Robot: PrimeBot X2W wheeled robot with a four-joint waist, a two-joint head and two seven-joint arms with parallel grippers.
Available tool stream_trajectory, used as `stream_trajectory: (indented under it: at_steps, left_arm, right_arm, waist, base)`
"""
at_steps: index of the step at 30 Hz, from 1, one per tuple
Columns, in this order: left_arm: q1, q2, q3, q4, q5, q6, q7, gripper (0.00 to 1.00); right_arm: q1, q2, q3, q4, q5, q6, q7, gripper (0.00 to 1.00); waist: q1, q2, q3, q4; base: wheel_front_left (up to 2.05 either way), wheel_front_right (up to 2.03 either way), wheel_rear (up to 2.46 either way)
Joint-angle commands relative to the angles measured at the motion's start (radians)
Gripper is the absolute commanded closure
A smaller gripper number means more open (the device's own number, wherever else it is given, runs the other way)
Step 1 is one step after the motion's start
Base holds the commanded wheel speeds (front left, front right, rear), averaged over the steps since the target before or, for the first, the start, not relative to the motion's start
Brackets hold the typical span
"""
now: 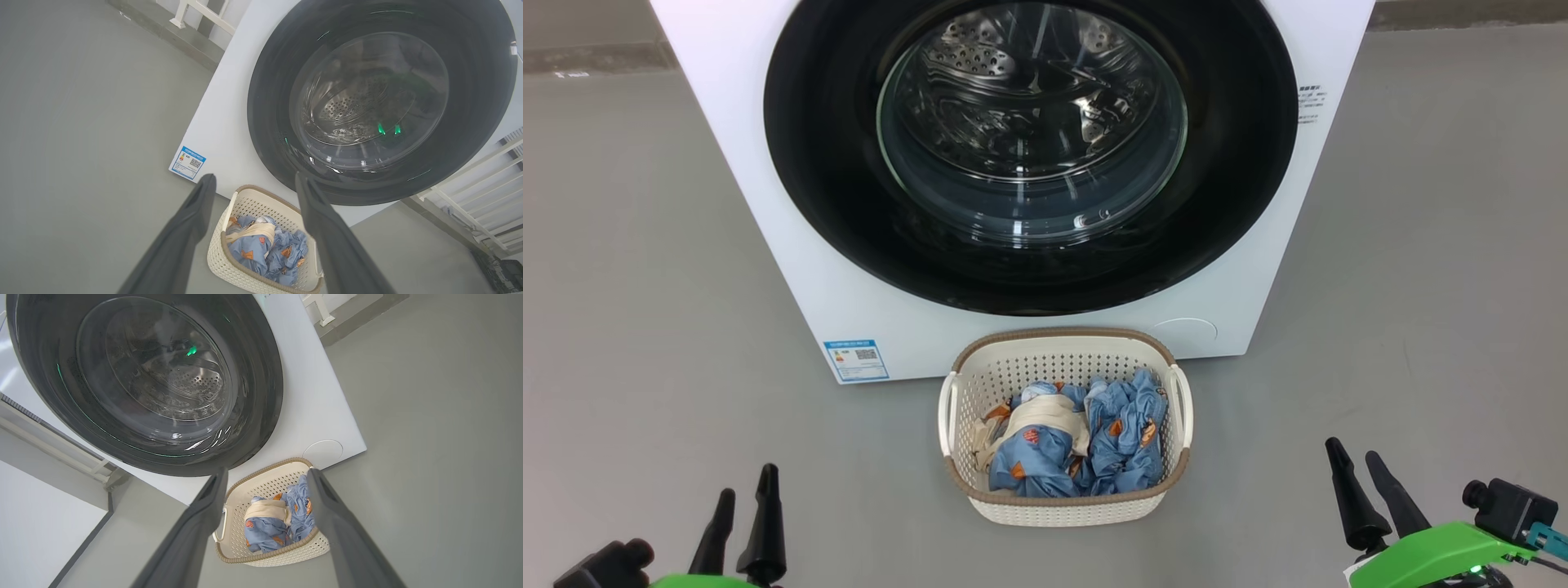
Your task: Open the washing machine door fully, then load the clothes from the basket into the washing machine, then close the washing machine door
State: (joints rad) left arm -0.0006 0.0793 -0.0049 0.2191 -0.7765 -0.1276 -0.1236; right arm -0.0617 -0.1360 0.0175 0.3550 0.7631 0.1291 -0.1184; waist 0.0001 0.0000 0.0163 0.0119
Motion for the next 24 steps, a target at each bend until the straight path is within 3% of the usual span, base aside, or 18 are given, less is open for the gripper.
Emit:
stream_trajectory:
  at_steps: [1, 24]
  left_arm:
    - [-0.014, 0.023, 0.018, -0.034, 0.033, -0.002, -0.013, 0.0]
    - [-0.016, 0.051, -0.003, -0.056, 0.274, -0.003, -0.081, 0.0]
  right_arm:
    - [-0.038, -0.021, 0.018, -0.025, -0.036, 0.001, -0.019, 0.0]
    - [-0.044, -0.043, 0.021, -0.02, -0.284, 0.001, -0.087, 0.0]
  waist:
    - [-0.0001, 0.0, 0.0, -0.001]
    - [-0.0001, 0.0, 0.017, -0.001]
  base:
    - [0.0, 0.0, 0.0]
    - [0.0, 0.0, 0.0]
